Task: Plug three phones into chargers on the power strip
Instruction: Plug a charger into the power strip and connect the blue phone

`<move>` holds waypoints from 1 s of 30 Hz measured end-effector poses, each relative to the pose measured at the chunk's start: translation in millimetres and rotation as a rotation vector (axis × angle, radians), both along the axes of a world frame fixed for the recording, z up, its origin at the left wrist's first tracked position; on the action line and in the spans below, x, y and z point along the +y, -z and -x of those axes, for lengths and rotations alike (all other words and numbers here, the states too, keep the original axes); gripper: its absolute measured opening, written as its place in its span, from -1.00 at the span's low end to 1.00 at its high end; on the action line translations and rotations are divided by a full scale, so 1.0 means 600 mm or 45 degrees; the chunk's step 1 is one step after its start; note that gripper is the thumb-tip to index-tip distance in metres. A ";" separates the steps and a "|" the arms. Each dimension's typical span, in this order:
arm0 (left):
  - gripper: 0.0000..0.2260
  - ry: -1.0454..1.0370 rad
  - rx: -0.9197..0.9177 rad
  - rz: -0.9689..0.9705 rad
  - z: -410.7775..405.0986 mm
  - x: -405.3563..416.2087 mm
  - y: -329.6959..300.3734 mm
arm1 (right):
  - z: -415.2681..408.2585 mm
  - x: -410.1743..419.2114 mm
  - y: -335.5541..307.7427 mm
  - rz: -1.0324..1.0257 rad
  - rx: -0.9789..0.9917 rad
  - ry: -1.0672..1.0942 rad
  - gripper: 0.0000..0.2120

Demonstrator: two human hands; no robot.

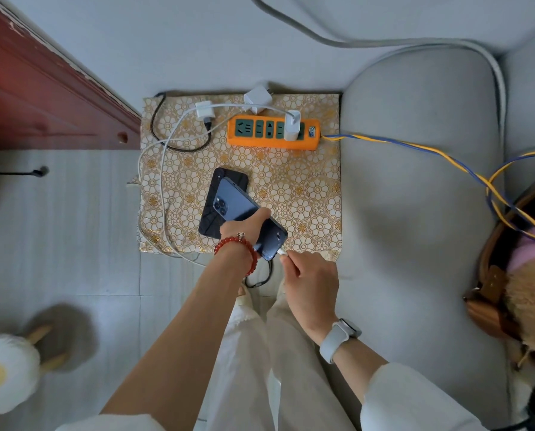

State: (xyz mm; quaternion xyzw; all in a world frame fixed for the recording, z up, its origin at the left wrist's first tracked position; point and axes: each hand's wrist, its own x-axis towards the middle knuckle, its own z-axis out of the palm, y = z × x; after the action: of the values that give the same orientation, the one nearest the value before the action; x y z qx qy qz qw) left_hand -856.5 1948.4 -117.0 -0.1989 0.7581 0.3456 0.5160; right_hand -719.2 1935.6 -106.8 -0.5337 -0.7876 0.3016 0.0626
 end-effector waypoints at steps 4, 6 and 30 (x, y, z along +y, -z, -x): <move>-0.13 0.162 0.045 0.058 -0.013 0.003 0.012 | -0.012 -0.001 0.009 0.111 -0.123 -0.128 -0.71; -0.11 0.388 0.134 0.108 -0.027 0.007 0.024 | -0.021 0.012 0.012 0.243 -0.281 -0.278 -0.74; -0.41 1.125 0.713 0.177 -0.186 0.132 0.131 | -0.142 0.223 0.032 -0.519 -0.882 -0.546 -0.51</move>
State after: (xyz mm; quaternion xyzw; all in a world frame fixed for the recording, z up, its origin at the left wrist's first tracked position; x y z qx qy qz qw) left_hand -744.9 2027.5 -195.5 0.2057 0.8997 0.0839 0.3758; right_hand -633.8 2069.1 -126.2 -0.4049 -0.8981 -0.0495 -0.1645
